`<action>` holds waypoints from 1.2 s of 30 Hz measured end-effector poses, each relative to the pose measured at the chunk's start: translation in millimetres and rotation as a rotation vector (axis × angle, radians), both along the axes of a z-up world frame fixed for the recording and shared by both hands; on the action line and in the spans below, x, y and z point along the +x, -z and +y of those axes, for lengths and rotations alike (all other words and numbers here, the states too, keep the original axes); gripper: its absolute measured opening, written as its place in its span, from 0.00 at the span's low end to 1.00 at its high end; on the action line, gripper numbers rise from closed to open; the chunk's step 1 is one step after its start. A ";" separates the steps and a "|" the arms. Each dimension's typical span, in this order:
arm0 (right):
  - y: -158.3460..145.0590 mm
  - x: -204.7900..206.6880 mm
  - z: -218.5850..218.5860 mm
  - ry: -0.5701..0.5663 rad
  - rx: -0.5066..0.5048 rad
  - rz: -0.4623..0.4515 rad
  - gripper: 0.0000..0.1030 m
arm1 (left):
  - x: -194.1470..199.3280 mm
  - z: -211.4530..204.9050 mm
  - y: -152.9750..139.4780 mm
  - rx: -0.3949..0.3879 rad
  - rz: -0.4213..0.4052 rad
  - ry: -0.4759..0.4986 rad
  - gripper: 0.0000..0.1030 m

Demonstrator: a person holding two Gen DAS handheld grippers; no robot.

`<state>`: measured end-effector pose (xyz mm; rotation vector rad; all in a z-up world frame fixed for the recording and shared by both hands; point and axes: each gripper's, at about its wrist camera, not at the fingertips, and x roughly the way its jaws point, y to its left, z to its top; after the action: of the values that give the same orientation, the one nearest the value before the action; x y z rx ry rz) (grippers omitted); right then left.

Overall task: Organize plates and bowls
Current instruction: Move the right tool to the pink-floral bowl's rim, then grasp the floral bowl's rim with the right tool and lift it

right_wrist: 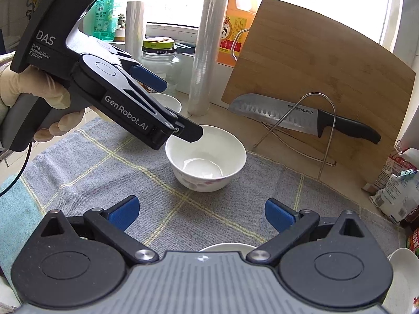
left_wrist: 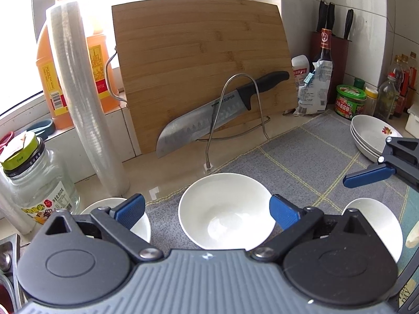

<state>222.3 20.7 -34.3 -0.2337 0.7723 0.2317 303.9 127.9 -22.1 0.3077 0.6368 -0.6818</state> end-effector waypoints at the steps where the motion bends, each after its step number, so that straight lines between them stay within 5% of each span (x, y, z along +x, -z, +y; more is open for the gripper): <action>1: 0.8 3.4 0.0 0.000 0.002 0.003 1.00 | 3.4 -1.5 1.8 0.004 0.010 0.006 0.98; 36: 40.3 90.3 5.4 -0.109 -0.041 0.160 0.97 | 62.1 -25.0 44.4 0.087 0.163 0.106 0.80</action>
<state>312.6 26.1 -74.6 -0.2991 0.9242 0.3410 366.1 102.9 -66.5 0.3705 0.8115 -0.7873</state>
